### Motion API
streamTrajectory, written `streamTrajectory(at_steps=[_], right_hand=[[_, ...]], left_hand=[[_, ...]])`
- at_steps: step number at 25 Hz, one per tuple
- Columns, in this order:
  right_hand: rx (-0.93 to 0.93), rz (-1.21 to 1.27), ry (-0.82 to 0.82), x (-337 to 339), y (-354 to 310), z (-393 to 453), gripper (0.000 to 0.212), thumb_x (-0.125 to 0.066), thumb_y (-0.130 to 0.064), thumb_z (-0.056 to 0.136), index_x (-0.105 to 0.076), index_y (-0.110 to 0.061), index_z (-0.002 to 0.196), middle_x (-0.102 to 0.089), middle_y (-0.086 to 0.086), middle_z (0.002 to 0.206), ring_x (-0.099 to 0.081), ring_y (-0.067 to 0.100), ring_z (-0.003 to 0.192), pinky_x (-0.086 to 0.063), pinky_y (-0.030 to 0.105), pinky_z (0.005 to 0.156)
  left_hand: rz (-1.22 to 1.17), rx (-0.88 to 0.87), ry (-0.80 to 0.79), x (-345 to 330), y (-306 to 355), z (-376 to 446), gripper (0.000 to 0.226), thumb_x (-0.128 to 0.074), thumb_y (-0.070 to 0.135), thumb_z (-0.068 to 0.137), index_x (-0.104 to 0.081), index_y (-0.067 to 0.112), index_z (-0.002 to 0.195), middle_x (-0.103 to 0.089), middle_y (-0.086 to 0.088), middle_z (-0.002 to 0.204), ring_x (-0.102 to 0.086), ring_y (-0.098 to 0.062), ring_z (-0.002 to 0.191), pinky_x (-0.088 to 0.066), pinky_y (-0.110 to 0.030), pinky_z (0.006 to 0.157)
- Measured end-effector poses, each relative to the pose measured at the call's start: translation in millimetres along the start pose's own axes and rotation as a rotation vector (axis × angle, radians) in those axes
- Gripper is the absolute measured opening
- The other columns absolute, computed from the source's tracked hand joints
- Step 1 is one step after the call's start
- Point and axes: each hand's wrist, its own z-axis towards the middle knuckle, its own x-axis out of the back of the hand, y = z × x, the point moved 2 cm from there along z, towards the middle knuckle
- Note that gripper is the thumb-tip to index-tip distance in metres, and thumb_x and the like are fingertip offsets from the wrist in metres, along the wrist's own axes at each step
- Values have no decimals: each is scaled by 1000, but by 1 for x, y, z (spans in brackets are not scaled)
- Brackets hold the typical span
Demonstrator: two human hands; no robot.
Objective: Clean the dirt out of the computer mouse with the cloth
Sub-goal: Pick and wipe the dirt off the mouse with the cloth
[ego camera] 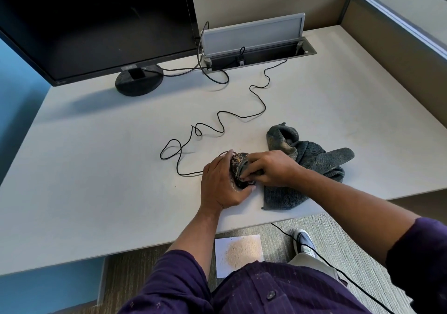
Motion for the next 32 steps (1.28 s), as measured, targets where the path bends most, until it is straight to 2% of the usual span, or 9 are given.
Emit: streamTrajectory(at_steps=[3,7,12,14,16,19,23,26,32], right_hand=[[-170,96,90,4,11,-1,14,-75,-42,82,-76,-44,96,-65,-17,88,-65,8,81,-45,25,62],[-55,101,-33,0,7,-2,18,-76,-35,79,-77,-44,94,-64,-22,88,-61,2,77,-41,18,61],[-249,-9,162,10,5,25,15,-65,-45,87,-73,-43,100,-64,-14,91,-65,12,81,-51,29,65],[-261,-76,114,8,0,39,18,-60,-47,89,-71,-45,104,-63,-13,95,-65,16,82,-51,31,69],[-240,-145,-9,2,-3,47,21,-55,-46,91,-68,-46,108,-61,-12,97,-65,19,83,-51,33,70],[-160,-196,-146,-1,-2,50,22,-53,-48,91,-64,-49,109,-59,-13,98,-64,15,84,-47,31,71],[-188,-175,-109,9,13,46,24,-57,-49,89,-67,-49,111,-62,-15,100,-64,13,91,-40,27,68],[-144,-134,-136,7,14,42,21,-61,-47,87,-69,-50,107,-62,-17,99,-61,9,90,-37,25,68],[-179,-73,-71,5,12,29,18,-62,-49,88,-70,-50,104,-62,-16,96,-62,9,86,-49,30,69]], left_hand=[[-7,5,-4,0,1,0,110,-82,67,67,-48,5,152,-60,-6,144,-55,-24,136,-44,-42,110],[-18,10,-9,0,0,1,111,-83,66,67,-47,6,152,-60,-5,145,-55,-23,137,-43,-43,110],[-18,10,3,1,2,1,111,-84,66,66,-48,6,153,-59,-4,148,-54,-22,139,-43,-41,112],[-15,12,-12,2,3,2,111,-83,67,66,-47,9,154,-58,-1,149,-52,-19,140,-42,-39,113],[-21,21,-18,2,3,3,110,-81,68,66,-47,10,153,-58,1,148,-52,-17,140,-42,-39,113],[-16,34,-26,2,3,2,112,-80,68,67,-45,7,154,-59,0,147,-52,-18,140,-41,-40,114],[7,40,-21,0,2,3,113,-79,71,67,-45,8,154,-60,0,146,-52,-19,138,-41,-39,113],[-5,33,-24,0,1,2,114,-75,73,67,-44,8,155,-60,-1,144,-54,-19,137,-42,-39,112],[-3,27,-17,0,1,2,114,-75,73,67,-44,8,154,-60,-2,144,-54,-21,137,-42,-40,112]])
